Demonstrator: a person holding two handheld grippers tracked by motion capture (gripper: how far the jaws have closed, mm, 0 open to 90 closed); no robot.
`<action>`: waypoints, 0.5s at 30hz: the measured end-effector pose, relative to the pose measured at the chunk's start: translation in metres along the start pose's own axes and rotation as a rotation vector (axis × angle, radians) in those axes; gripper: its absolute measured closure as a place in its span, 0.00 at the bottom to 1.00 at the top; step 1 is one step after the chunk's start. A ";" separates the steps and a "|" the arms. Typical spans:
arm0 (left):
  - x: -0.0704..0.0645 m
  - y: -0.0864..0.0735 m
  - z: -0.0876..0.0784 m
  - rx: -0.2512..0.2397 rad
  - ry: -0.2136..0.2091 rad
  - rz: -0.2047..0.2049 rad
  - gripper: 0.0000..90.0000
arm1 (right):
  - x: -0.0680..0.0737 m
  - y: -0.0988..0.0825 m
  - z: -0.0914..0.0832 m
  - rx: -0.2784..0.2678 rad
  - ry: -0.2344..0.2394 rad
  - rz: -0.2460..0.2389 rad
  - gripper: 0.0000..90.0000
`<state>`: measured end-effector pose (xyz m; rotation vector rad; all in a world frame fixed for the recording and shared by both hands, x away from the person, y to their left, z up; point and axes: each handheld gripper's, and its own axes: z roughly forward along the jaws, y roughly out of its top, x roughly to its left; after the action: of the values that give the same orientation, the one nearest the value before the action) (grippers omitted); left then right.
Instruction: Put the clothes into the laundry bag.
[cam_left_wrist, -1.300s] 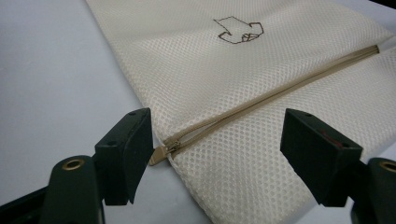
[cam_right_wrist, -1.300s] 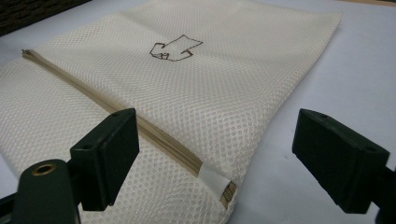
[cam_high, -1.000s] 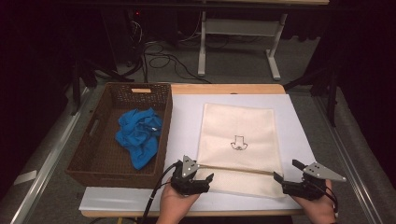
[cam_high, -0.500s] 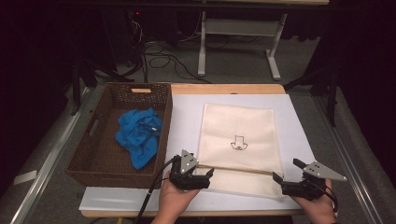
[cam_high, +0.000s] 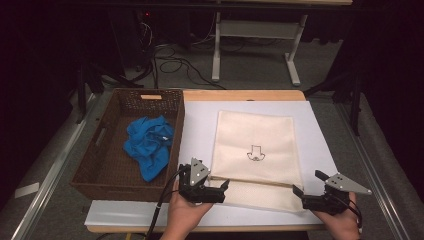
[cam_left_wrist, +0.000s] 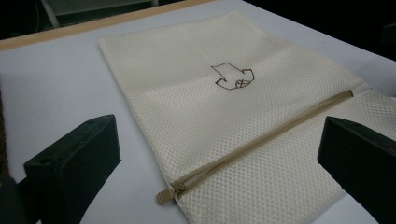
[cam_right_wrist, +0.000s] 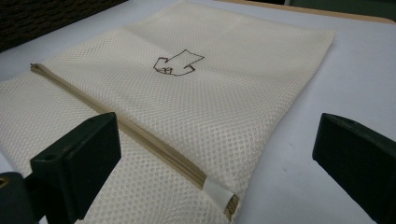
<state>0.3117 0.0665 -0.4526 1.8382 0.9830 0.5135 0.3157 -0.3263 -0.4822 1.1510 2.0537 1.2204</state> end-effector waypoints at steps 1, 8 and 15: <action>0.000 0.001 -0.001 0.001 -0.001 0.002 0.00 | -0.001 0.000 0.000 0.000 0.000 -0.003 0.02; 0.005 0.007 -0.012 -0.019 0.007 -0.004 0.00 | -0.001 0.001 0.002 -0.002 0.003 -0.007 0.02; 0.011 0.014 -0.031 -0.046 0.022 -0.012 0.00 | -0.001 0.001 0.002 0.000 0.005 -0.007 0.02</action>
<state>0.3021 0.0888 -0.4273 1.7881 0.9884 0.5462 0.3177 -0.3257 -0.4825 1.1407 2.0602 1.2213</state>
